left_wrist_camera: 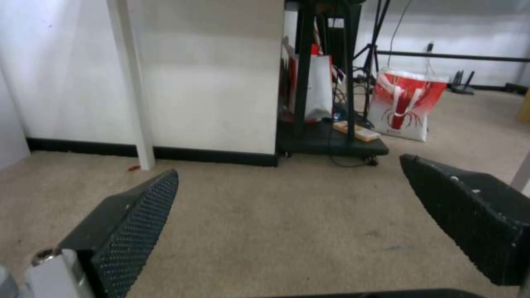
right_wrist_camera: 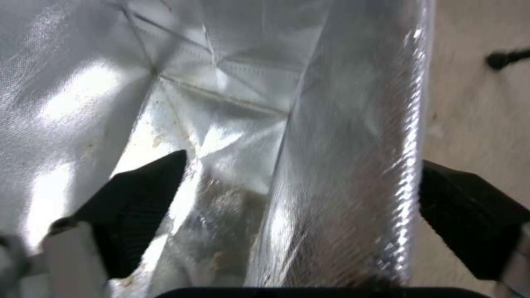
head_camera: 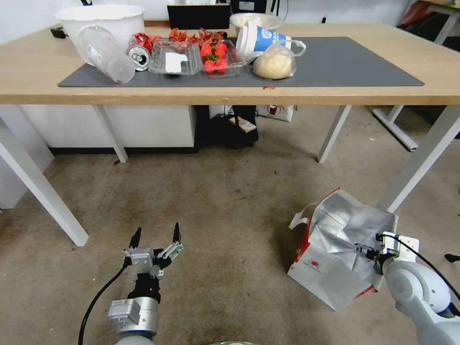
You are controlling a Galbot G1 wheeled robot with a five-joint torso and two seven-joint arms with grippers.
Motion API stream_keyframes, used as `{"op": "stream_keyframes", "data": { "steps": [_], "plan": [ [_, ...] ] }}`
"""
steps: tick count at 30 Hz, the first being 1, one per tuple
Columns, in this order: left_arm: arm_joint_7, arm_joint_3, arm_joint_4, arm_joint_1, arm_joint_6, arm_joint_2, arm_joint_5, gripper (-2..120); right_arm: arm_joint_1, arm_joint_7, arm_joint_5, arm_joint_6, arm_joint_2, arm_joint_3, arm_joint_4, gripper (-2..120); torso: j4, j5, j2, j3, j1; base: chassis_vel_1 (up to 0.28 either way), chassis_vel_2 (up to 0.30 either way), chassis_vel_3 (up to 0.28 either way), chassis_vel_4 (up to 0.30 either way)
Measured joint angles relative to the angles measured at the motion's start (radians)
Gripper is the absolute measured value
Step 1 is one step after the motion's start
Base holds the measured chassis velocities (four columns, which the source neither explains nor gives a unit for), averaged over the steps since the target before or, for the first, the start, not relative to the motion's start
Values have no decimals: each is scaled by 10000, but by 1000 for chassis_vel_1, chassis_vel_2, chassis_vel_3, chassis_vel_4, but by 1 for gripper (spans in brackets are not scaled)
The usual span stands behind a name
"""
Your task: Pick up the food delivery bag from the floor and place it on the table.
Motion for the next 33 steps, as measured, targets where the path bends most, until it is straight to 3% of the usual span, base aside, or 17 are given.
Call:
{"op": "stream_keyframes", "data": {
  "steps": [5, 7, 9, 11, 12, 15, 23, 29, 32, 33],
  "plan": [
    [-86, 0, -50, 52, -38, -44, 27, 100, 76, 199, 296, 129, -28, 11, -135, 78, 1, 1, 1, 0, 0, 0, 0, 0, 0],
    [-129, -6, -87, 80, -86, -69, 71, 100, 69, 283, 345, 225, -64, 11, -112, 64, 1, 1, 1, 0, 0, 0, 0, 0, 0],
    [-129, -4, -93, 80, -86, -77, 81, 100, 66, 286, 348, 236, -70, 11, -93, 62, 0, 1, 1, 0, 0, 0, 0, 0, 0],
    [-129, 15, -99, 70, -87, -110, 107, 100, 112, 298, 349, 265, -130, -35, -65, 45, 1, 1, 1, 0, 0, 0, 0, 0, 0],
    [-129, 15, -99, 70, -87, -110, 107, 100, 112, 298, 349, 265, -130, -35, -65, 45, 1, 1, 1, 0, 0, 0, 0, 0, 0],
    [-183, 20, -116, 38, 11, -97, 104, 100, 140, 319, 281, 336, -187, -73, -63, 28, 1, 1, 1, 0, -1, 0, 0, 0, 0],
    [-277, 2, -97, -46, 52, -65, 81, 100, 163, 341, 388, 372, -241, -70, -68, 1, 2, 1, 1, 0, 0, 0, 0, 0, 0],
    [-386, 15, -56, -63, 40, -52, 53, 100, 126, 245, 393, 470, -228, -65, -115, 0, 2, 0, 1, -1, 0, 0, 0, 0, 0],
    [-402, -2, -56, -83, 33, -2, 21, 100, -71, -657, 133, 842, -291, -10, 55, 0, 0, 2, 1, 0, 0, 0, 0, 0, 0],
    [-449, -6, -38, -124, 24, 21, -5, 100, -232, -1513, -260, 1184, -441, 34, 285, 0, 1, 2, 1, 0, 0, 0, 0, 0, 0]
  ]
}}
